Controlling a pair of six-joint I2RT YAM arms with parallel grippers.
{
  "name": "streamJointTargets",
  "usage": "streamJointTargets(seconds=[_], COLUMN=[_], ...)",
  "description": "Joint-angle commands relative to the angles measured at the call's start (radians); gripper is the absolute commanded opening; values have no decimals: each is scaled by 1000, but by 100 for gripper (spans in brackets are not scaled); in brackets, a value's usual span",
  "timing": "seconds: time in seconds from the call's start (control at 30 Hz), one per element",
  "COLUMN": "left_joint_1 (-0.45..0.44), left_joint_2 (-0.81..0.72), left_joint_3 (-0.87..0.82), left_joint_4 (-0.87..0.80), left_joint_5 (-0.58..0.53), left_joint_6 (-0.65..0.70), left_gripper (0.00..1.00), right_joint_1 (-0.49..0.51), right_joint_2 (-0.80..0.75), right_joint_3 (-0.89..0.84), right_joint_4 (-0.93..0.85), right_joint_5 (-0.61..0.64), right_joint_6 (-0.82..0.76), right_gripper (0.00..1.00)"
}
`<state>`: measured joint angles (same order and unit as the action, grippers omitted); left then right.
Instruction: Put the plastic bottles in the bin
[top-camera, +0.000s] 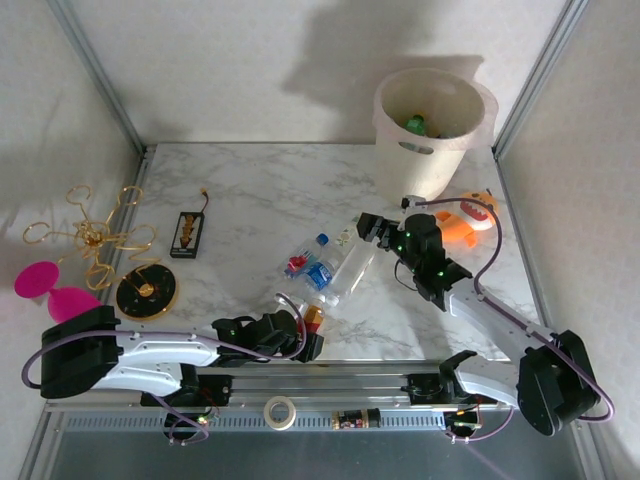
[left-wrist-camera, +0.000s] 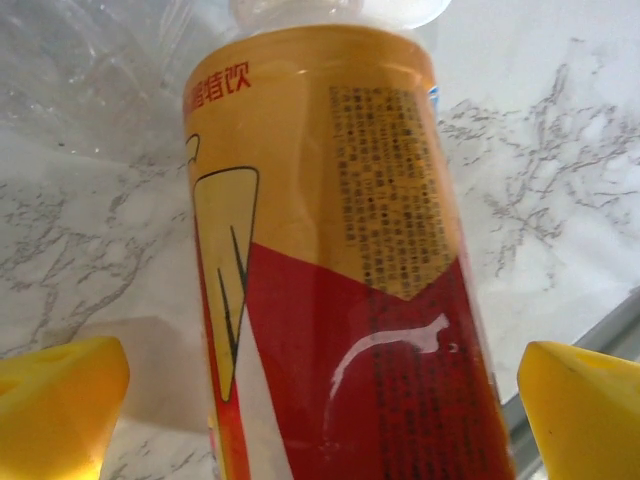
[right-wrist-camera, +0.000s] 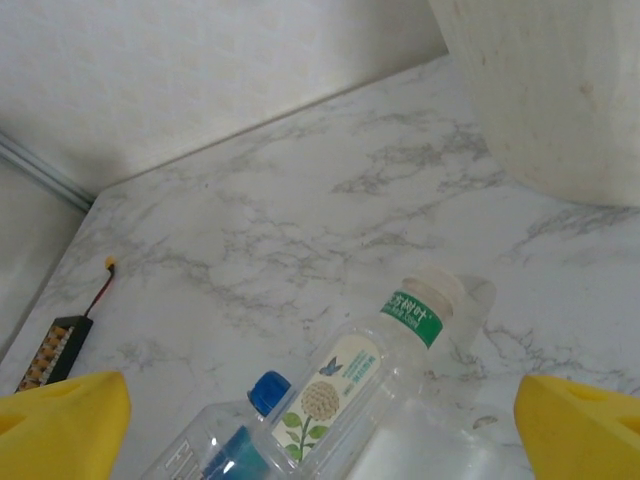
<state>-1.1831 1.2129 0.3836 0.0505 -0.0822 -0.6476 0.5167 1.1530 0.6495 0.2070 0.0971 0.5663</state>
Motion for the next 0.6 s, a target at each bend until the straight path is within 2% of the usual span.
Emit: streamJointTargets(seconds=[0.0,0.17,0.33,0.57], left_joint_1=[-9,-8,-8,-9], left_joint_2=[12,47,81,90], left_joint_3=[21,28,36,46], left_joint_4=[-12,7,21,26], left_joint_5=[-55,-54,-51,-39], left_joint_6=[-4,-1,8,25], left_gripper=[97,90,83,62], right_joint_1=[1,0,-1,0], right_joint_2=[33,82,129,107], right_joint_3=[10,0,18,14], right_joint_4=[46,100,64,43], right_joint_5=[-59,-151,-161,-136], right_joint_6=[27,39,38,28], right_gripper=[99,99,99,99])
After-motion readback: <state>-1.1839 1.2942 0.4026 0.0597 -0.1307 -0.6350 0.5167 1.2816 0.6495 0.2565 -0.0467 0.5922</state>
